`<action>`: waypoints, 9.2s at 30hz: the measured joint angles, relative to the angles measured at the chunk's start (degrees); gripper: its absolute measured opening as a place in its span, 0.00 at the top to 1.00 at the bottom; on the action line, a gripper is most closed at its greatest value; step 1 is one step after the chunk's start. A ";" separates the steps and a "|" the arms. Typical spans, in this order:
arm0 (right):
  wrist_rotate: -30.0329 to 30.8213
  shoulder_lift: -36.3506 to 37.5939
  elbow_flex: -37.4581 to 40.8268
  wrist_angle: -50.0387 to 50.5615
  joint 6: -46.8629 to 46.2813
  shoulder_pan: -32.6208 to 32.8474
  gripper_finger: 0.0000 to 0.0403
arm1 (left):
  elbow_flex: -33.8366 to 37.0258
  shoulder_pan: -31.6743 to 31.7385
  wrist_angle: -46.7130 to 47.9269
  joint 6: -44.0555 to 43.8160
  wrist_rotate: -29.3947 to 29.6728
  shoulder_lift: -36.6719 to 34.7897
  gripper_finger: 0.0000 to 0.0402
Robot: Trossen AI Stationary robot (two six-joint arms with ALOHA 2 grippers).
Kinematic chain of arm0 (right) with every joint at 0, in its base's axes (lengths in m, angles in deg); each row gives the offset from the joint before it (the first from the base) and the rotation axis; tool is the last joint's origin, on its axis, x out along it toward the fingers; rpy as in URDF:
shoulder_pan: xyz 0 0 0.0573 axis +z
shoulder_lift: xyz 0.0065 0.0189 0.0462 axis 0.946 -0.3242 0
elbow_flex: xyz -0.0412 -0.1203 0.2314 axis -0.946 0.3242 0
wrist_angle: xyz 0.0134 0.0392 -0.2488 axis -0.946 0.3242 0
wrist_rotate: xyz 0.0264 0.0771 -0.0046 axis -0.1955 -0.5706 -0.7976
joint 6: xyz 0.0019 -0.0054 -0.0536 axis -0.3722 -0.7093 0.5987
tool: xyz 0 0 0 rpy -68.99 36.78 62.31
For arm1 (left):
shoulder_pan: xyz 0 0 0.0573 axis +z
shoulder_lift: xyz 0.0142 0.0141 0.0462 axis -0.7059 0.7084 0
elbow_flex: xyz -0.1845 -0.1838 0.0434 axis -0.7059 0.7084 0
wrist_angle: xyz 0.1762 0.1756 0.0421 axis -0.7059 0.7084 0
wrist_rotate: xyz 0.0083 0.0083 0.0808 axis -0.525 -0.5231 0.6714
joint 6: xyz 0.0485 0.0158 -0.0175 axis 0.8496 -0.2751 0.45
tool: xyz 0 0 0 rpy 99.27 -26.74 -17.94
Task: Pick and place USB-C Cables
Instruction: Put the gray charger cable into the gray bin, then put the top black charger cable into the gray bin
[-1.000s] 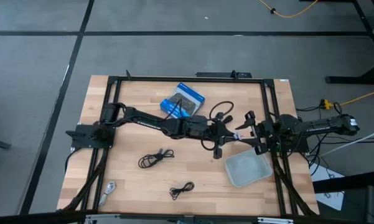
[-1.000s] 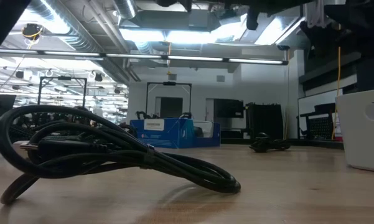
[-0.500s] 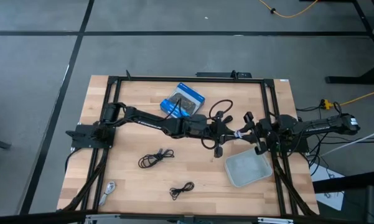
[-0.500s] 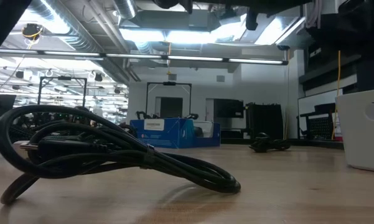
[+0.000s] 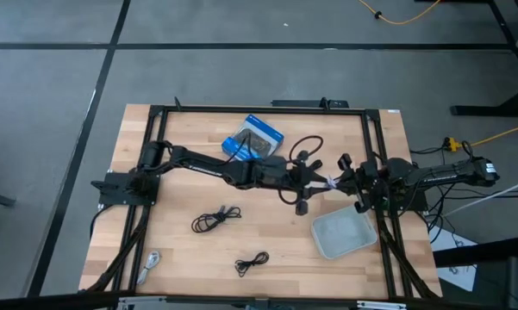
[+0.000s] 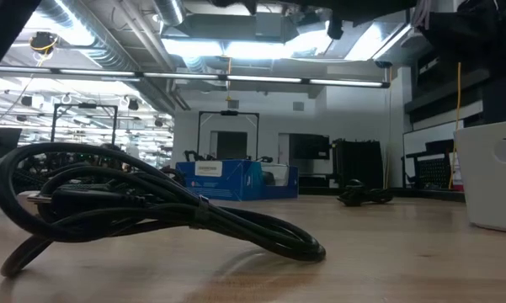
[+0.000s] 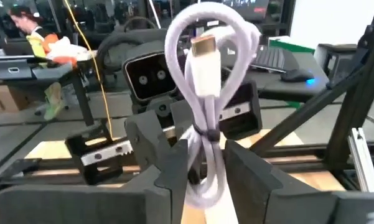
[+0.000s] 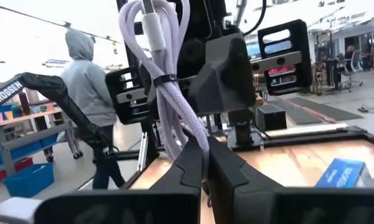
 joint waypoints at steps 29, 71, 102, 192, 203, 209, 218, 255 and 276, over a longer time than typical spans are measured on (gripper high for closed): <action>-17.25 -0.13 -11.02 49.39 -18.00 1.67 0.98 | 0.04 -0.96 39.73 -2.67 20.69 -12.41 0.72; -0.20 -19.51 -22.16 66.75 -52.22 36.20 0.98 | 0.04 0.29 50.51 -4.55 25.98 -12.41 0.72; 2.49 -19.28 -22.16 66.82 -51.85 36.17 0.89 | 0.04 0.63 50.43 -4.52 25.96 -12.41 0.72; 20.10 -25.47 -22.19 21.46 -9.83 1.11 0.84 | 53.42 -2.82 47.74 -9.48 16.54 -59.95 0.72; 22.53 -31.16 -22.19 16.66 -0.88 -1.18 0.84 | 53.42 -2.82 46.43 -11.35 18.89 -59.93 0.72; 21.80 -31.21 -22.19 11.99 -0.61 -1.16 0.84 | 53.42 -2.82 46.37 -10.78 19.61 -59.93 0.72; -16.44 -31.17 -22.19 12.12 -1.18 -1.35 0.84 | 53.42 -2.82 46.38 -10.64 19.62 -59.93 0.72; 2.08 -31.19 -22.19 21.71 9.34 -1.25 0.81 | 53.40 -2.82 46.37 -10.62 19.66 -59.93 0.72; 8.91 -41.33 -23.24 32.97 12.07 -12.45 0.64 | 53.40 -2.82 46.36 -10.62 19.66 -59.91 0.72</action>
